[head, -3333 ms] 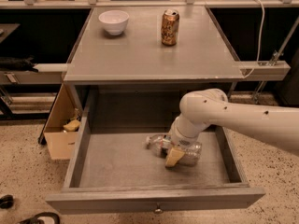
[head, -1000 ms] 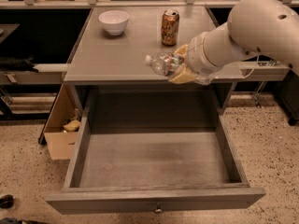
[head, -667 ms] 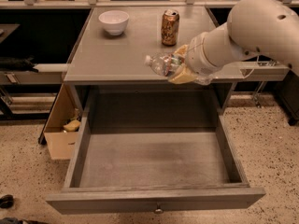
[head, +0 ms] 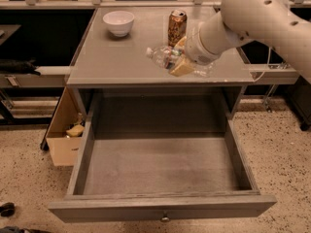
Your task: Pick water bottle from top drawer and place on counter
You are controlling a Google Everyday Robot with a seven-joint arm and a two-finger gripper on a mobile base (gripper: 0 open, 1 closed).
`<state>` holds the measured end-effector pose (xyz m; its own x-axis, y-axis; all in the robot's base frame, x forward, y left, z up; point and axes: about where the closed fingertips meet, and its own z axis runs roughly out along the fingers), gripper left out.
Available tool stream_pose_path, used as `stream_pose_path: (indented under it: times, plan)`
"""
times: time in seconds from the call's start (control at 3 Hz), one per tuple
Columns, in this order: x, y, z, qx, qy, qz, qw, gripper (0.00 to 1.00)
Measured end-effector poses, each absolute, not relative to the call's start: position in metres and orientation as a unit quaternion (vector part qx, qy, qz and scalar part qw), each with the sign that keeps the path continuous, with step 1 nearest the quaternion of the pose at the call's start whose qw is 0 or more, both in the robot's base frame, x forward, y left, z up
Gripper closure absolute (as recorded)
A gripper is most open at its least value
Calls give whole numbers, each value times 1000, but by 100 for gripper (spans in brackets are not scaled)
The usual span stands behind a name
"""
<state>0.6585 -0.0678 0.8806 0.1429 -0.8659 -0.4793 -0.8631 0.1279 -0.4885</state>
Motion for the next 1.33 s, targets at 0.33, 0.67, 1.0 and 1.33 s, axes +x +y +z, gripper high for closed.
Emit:
stream_pose_path:
  times: [0.33, 0.67, 1.0, 1.33]
  plan:
    - [697, -57, 879, -655, 664, 20, 360, 100]
    - [720, -49, 876, -649, 669, 41, 360, 100]
    - [746, -44, 869, -633, 684, 68, 356, 74]
    - [756, -42, 864, -628, 690, 82, 351, 51]
